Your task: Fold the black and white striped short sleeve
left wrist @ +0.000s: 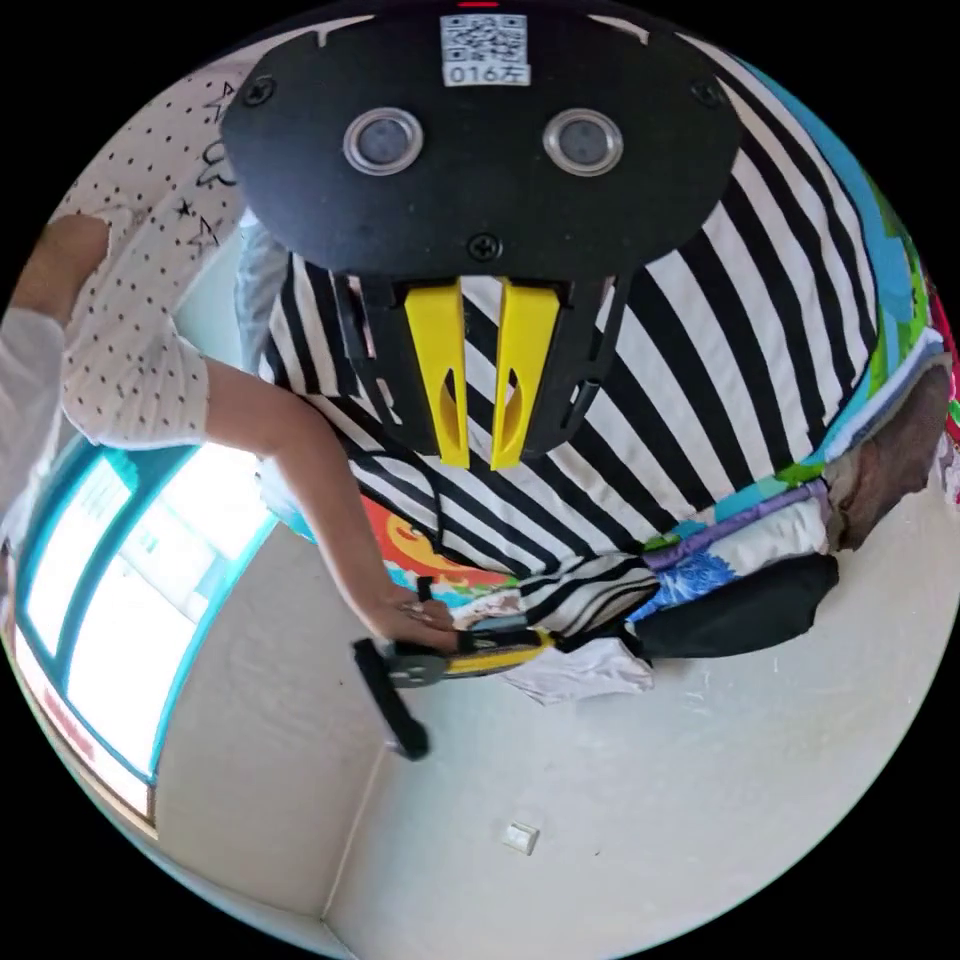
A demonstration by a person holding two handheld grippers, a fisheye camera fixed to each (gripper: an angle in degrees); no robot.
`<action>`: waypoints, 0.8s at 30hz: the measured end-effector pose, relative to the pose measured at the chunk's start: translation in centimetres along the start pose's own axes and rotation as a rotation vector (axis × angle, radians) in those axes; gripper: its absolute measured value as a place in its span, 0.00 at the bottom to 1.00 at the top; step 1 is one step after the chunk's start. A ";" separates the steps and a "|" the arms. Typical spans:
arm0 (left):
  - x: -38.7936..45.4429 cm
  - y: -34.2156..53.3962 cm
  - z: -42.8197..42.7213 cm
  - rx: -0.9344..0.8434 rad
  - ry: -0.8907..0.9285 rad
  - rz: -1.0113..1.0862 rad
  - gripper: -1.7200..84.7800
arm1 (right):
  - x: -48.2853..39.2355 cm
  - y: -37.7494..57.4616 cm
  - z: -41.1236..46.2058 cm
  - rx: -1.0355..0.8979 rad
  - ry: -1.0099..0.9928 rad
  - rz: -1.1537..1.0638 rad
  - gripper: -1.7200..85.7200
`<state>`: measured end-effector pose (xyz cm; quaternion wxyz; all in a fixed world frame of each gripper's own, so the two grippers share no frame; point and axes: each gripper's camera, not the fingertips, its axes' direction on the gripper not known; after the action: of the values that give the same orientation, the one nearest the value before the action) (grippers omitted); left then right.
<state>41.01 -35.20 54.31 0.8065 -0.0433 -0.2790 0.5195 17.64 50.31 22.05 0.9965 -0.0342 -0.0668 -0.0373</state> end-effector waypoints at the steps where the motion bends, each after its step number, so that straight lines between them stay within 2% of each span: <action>1: -0.9 -1.2 1.2 -0.013 -0.004 -0.006 0.04 | 0.7 0.6 -0.2 0.030 0.004 0.018 0.03; 3: -4.4 -5.6 6.4 -0.075 -0.017 -0.051 0.02 | 1.9 1.4 -0.4 0.077 -0.002 0.054 0.03; 7: -8.3 -9.5 11.7 -0.066 -0.100 -0.140 0.01 | 3.3 3.1 0.6 0.125 -0.042 0.021 0.03; 10: -11.0 -9.9 13.6 -0.099 -0.181 -0.291 0.01 | 3.8 4.5 2.5 0.030 -0.088 -0.095 0.03; 13: -13.6 -9.0 15.1 -0.186 -0.217 -0.337 0.01 | 4.5 6.6 5.5 -0.154 -0.321 -0.240 0.05; 15: -15.8 -8.3 15.4 -0.215 -0.260 -0.333 0.01 | 5.4 7.8 6.7 -0.156 -0.405 -0.283 0.06; 17: -17.1 -8.2 15.2 -0.177 -0.240 -0.310 0.01 | 8.9 8.6 7.2 -0.071 -0.334 -0.096 0.07; 20: -18.6 -9.5 16.1 -0.103 -0.094 -0.270 0.02 | 14.0 10.3 8.3 0.050 -0.327 0.185 0.07; 24: -20.7 -12.5 20.0 -0.075 0.037 -0.291 0.07 | 16.3 11.6 13.6 -0.040 -0.319 0.267 0.09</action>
<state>34.96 -63.17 67.26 0.8760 -0.0422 -0.2867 0.3857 32.86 61.74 36.96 0.9685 -0.0681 -0.2178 0.0995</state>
